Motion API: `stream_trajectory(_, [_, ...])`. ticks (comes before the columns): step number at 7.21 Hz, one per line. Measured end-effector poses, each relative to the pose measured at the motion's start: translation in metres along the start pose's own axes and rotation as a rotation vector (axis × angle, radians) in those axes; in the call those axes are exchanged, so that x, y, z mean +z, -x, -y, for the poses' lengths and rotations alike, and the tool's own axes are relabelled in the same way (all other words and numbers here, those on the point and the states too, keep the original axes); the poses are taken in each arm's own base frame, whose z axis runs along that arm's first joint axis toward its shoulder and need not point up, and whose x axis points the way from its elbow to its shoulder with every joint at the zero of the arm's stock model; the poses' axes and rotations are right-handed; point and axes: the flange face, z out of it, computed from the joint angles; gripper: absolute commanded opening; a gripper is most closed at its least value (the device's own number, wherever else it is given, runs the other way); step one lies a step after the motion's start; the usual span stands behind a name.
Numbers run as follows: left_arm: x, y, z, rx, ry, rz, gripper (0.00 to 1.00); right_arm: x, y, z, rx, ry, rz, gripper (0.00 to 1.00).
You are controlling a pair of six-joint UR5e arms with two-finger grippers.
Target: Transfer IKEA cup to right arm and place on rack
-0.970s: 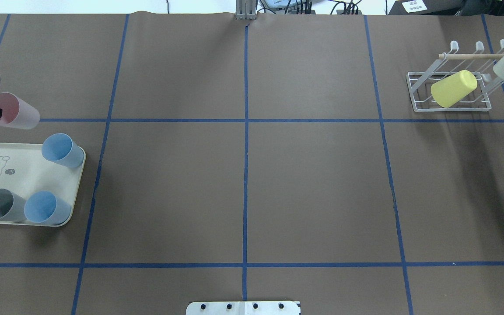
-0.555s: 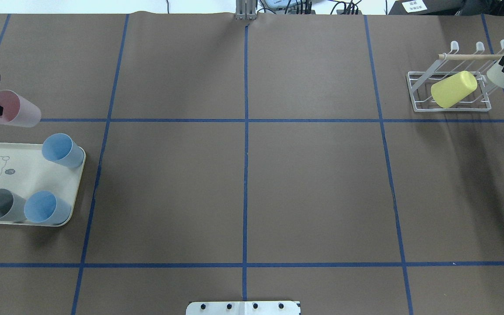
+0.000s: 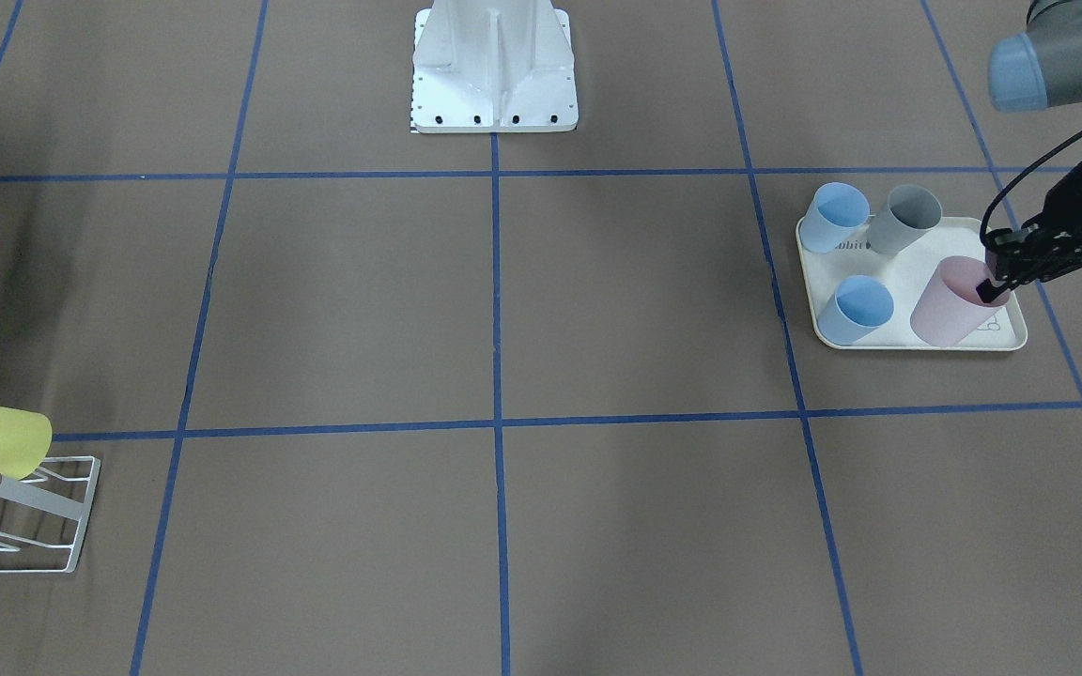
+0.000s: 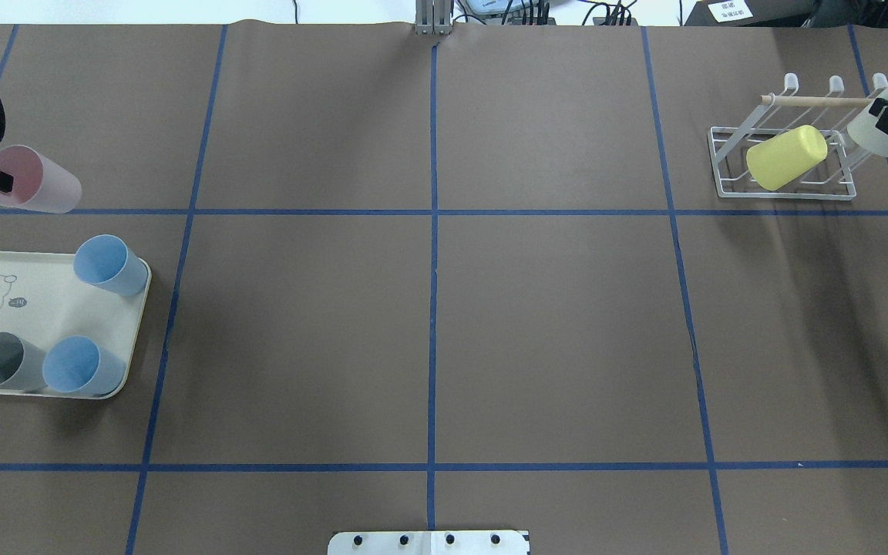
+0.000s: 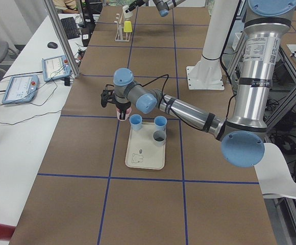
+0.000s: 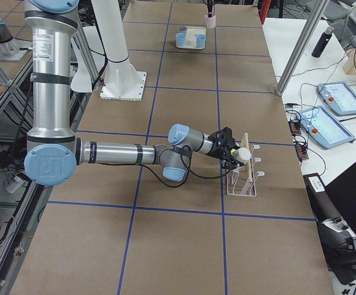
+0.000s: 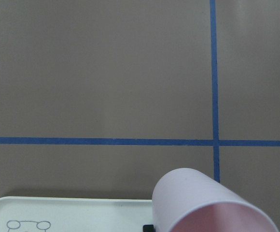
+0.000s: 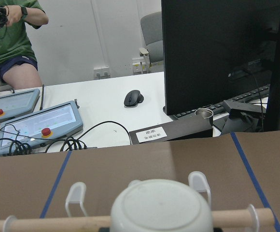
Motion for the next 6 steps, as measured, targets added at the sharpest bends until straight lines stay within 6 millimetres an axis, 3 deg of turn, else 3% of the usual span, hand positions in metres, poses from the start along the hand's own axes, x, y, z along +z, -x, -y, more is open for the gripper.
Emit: stream_trajectory(6, [-0.006, -0.006, 0.0, 0.004, -0.006, -0.003, 0.0, 0.017, 0.01, 0.001, -0.001, -0.017, 0.001, 0.16])
